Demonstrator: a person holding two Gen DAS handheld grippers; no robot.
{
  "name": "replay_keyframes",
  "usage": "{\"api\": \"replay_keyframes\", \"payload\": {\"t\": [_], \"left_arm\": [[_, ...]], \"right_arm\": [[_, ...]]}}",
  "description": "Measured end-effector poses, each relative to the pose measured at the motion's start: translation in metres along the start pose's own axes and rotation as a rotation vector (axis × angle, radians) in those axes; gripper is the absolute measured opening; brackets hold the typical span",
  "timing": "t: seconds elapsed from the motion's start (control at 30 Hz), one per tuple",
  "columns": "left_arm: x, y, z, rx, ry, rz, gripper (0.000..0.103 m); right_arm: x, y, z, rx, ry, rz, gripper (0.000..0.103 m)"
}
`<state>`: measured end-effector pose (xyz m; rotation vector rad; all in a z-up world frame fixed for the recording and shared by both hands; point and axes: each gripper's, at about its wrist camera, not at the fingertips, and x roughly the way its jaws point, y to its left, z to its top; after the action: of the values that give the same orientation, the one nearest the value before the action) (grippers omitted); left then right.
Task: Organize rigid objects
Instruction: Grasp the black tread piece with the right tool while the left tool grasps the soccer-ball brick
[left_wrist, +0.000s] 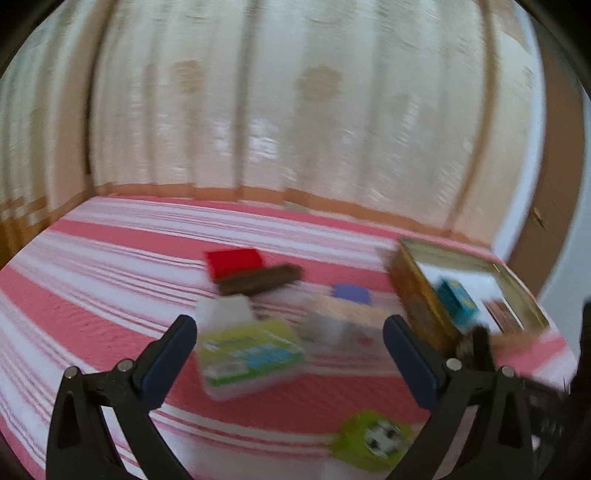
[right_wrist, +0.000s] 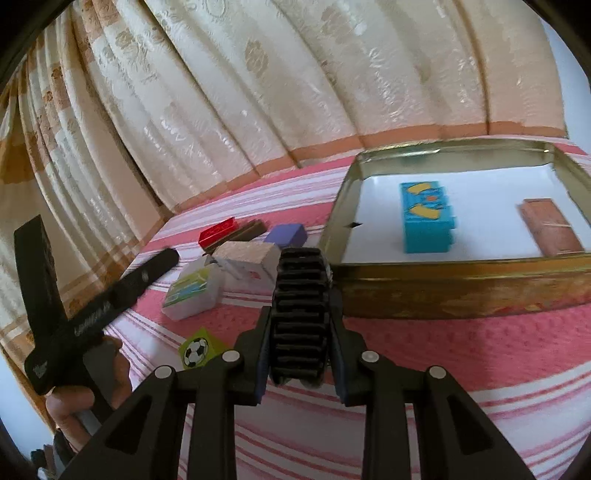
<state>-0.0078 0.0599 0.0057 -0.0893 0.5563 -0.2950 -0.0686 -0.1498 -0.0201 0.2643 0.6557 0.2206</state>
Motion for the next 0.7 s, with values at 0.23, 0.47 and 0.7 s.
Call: {"api": "replay_keyframes", "payload": {"t": [0.23,0.47,0.7], "left_arm": [[-0.003,-0.022,-0.018,0.121,0.145,-0.062,0.102],[0.015,-0.046,-0.034,0.252,0.274,0.005,0.091],[0.029,-0.04,-0.04,0.217,0.352,-0.015,0.061]], "right_arm": [[-0.01,-0.003,-0.003,-0.014,-0.024,0.012,0.03],[-0.011,-0.006,-0.004,-0.004,-0.033,0.021,0.03],[-0.012,-0.007,-0.004,0.002,-0.028,0.025,0.03]]}}
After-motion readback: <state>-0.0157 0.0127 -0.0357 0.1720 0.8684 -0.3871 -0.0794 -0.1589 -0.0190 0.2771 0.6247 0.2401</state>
